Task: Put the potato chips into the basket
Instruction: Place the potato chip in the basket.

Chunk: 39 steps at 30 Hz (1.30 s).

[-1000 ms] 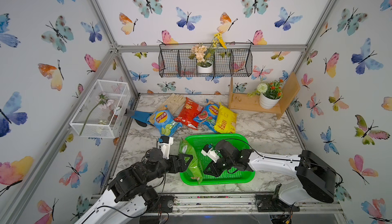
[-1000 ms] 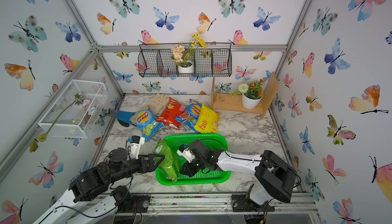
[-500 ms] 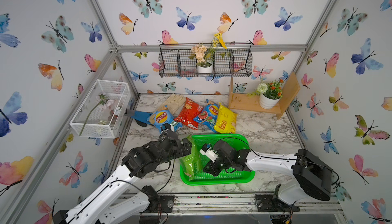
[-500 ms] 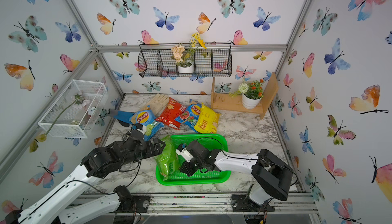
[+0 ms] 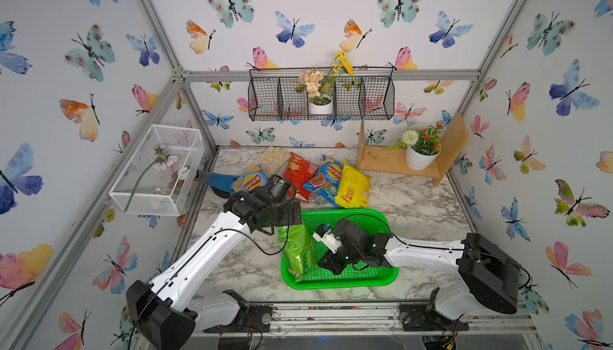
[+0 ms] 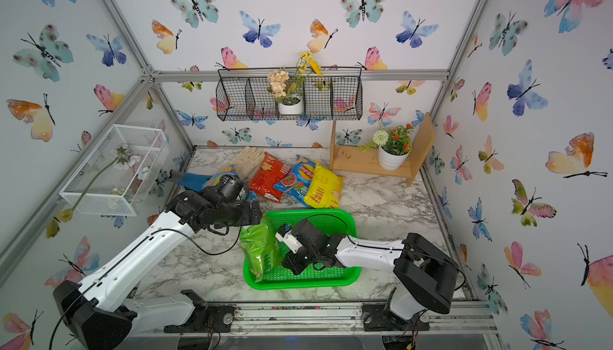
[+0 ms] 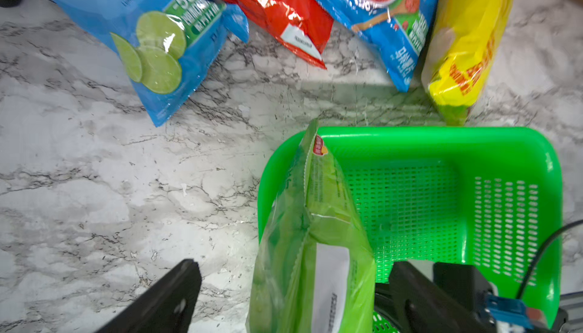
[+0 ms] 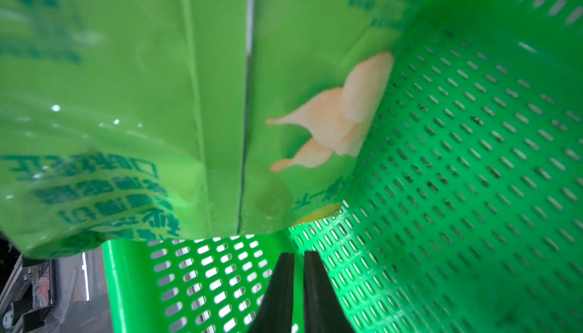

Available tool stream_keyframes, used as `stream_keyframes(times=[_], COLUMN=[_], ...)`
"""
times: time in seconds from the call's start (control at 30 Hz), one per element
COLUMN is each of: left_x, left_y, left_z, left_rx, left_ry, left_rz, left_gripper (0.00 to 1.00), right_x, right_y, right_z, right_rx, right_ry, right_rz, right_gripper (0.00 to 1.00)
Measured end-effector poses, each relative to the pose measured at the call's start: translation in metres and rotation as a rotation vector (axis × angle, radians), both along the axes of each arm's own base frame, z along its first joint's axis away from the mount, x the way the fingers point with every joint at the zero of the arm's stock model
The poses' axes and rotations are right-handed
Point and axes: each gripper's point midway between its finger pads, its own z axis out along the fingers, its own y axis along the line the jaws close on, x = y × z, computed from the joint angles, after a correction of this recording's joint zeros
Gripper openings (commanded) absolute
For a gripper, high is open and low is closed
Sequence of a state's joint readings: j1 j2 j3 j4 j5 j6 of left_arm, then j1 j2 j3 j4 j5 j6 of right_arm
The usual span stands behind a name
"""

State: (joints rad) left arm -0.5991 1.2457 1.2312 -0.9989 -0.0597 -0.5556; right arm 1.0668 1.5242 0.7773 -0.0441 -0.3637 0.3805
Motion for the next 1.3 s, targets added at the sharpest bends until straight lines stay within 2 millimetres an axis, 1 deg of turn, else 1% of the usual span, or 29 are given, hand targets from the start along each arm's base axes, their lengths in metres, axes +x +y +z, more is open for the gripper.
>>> stream_keyframes(times=[0.07,0.13,0.17,0.3,0.33,0.4,0.47,0.57,0.63,0.77,0.83,0.9,1.0,1.07,1.13,1.2,1.3], left_x=[-0.001,-0.002,-0.002,-0.003,-0.003,-0.004,-0.004,-0.008,-0.010,-0.017,-0.021,-0.027,-0.036,-0.041,-0.047,-0.055,-0.061], left_y=[-0.004,-0.006,-0.007,-0.007,-0.008,-0.008,-0.008,-0.008,-0.007,-0.007,-0.007,-0.005,-0.003,-0.002,-0.003,-0.006,-0.011], left_z=[-0.012,-0.021,-0.024,-0.029,-0.029,-0.028,-0.028,-0.022,-0.015,0.010,0.022,0.034,0.040,0.038,0.032,0.025,0.018], left_rx=[0.019,0.034,0.042,0.047,0.046,0.043,0.036,0.012,-0.013,-0.100,-0.149,-0.202,-0.260,-0.287,-0.313,-0.339,-0.362], left_ry=[0.050,0.087,0.098,0.122,0.123,0.122,0.124,0.112,0.084,-0.022,-0.085,-0.164,-0.234,-0.263,-0.279,-0.284,-0.293], left_rz=[-0.031,-0.051,-0.064,-0.078,-0.082,-0.087,-0.093,-0.089,-0.088,-0.096,-0.104,-0.113,-0.126,-0.129,-0.132,-0.142,-0.151], left_gripper=[0.87,0.71,0.65,0.27,0.16,0.00,0.00,0.00,0.00,0.00,0.00,0.00,0.00,0.00,0.00,0.00,0.00], right_x=[0.001,0.002,0.002,0.004,0.005,0.005,0.006,0.005,0.004,0.004,0.004,0.005,0.005,0.006,0.008,0.011,0.015], right_y=[0.000,-0.001,-0.002,-0.005,-0.005,-0.007,-0.008,-0.011,-0.013,-0.015,-0.014,-0.014,-0.013,-0.011,-0.007,0.000,0.010], right_z=[0.003,0.006,0.007,0.018,0.023,0.031,0.038,0.042,0.041,0.035,0.029,0.018,0.000,-0.009,-0.015,-0.017,-0.019], right_rx=[0.004,0.007,0.008,0.021,0.030,0.050,0.066,0.076,0.074,0.059,0.046,0.022,-0.020,-0.041,-0.052,-0.053,-0.055], right_ry=[-0.007,-0.015,-0.020,-0.044,-0.051,-0.064,-0.073,-0.076,-0.071,-0.052,-0.039,-0.022,0.008,0.025,0.037,0.044,0.055], right_rz=[-0.003,-0.008,-0.011,-0.025,-0.028,-0.036,-0.046,-0.058,-0.064,-0.078,-0.084,-0.089,-0.097,-0.103,-0.106,-0.110,-0.110], right_gripper=[0.13,0.13,0.13,0.16,0.18,0.22,0.24,0.25,0.26,0.26,0.25,0.25,0.24,0.23,0.23,0.22,0.21])
